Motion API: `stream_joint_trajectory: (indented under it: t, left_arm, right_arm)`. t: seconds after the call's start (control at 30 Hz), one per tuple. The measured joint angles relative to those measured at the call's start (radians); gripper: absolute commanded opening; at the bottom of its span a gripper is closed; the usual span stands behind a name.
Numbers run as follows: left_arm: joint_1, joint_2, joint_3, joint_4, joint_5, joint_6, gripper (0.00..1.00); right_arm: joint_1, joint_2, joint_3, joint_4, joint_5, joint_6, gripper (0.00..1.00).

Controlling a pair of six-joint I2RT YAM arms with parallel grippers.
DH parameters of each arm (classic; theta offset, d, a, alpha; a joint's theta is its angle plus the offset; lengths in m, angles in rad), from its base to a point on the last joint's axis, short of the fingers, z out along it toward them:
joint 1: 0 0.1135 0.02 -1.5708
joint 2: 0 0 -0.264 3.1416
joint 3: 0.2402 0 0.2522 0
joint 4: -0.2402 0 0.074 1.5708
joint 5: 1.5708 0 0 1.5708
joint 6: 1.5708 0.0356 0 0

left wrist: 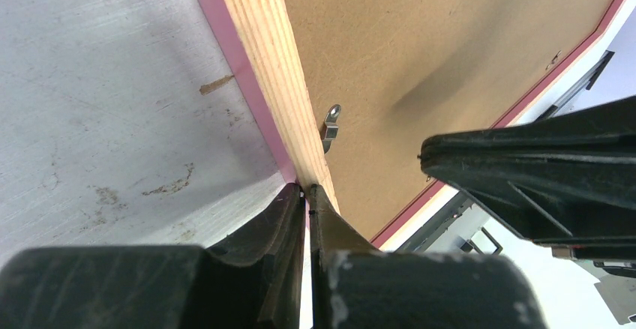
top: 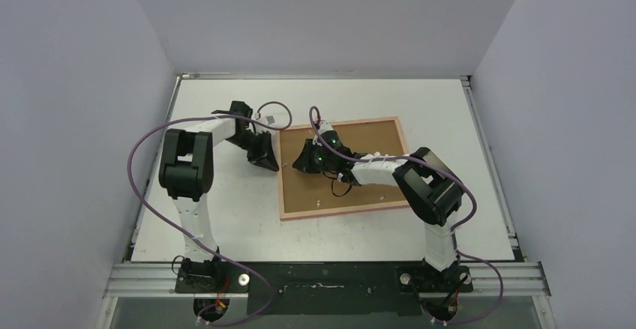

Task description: Put the photo into the frame

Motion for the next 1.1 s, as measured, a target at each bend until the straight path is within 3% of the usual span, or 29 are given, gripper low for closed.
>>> stream_joint_trajectory:
  t: [0.67, 0.73, 0.83, 0.97, 1.1]
  left_arm:
    - [0.000, 0.000, 0.000, 0.000, 0.001, 0.000, 0.03]
    - [0.000, 0.000, 0.000, 0.000, 0.001, 0.000, 0.03]
    - [0.001, 0.000, 0.000, 0.000, 0.002, 0.001, 0.03]
    - [0.002, 0.000, 0.002, -0.003, 0.004, 0.002, 0.06]
    - [0.003, -0.001, 0.002, -0.008, 0.005, 0.011, 0.12]
  right_arm:
    - [0.036, 0.161, 0.076, 0.143, -0.049, 0.125, 0.06]
    - [0.030, 0.161, 0.075, 0.145, -0.062, 0.123, 0.12]
    - [0.008, 0.132, 0.038, 0.143, -0.103, 0.095, 0.30]
    - [-0.041, -0.023, -0.039, 0.007, -0.146, -0.010, 0.52]
    - [-0.077, -0.193, -0.045, -0.140, -0.162, -0.146, 0.58]
